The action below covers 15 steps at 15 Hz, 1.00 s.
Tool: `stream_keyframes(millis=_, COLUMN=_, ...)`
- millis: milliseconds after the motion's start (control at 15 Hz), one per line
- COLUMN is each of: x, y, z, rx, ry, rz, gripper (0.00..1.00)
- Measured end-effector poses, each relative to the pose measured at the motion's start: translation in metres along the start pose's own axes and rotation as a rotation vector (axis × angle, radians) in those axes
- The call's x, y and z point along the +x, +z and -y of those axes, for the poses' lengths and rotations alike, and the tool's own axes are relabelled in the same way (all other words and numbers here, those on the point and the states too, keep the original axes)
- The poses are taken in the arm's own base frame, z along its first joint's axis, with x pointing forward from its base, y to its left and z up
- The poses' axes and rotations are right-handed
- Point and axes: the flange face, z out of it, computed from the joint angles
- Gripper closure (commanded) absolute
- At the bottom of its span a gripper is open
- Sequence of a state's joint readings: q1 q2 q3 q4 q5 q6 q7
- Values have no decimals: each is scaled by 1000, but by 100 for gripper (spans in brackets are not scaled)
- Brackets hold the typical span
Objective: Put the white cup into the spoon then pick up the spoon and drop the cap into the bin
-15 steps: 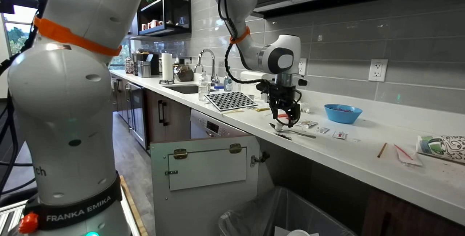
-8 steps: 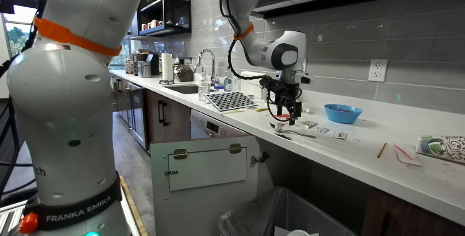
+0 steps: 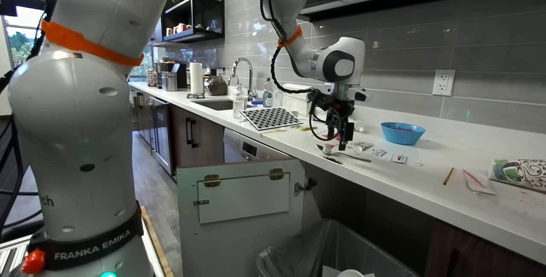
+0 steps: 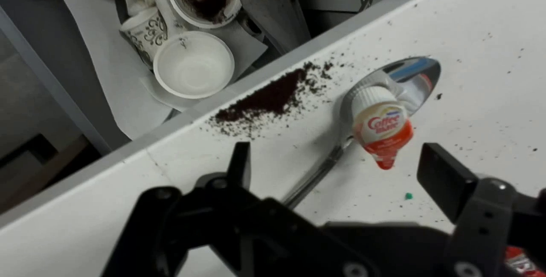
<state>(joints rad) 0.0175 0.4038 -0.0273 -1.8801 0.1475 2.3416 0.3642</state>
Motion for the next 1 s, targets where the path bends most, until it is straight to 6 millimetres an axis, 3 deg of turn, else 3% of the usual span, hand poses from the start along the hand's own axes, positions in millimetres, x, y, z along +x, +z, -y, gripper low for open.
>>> stream_keyframes(millis=267, x=10, y=10, z=-18, rx=-26, ry=204, rz=18, gripper=0)
stream_keyframes(millis=467, x=21, y=3, z=-25, rx=-50, ry=338, rz=-36, gripper=0)
stream_keyframes(millis=1000, x=39, y=0, z=-13, rx=-49, ry=407, rz=-80, gripper=3)
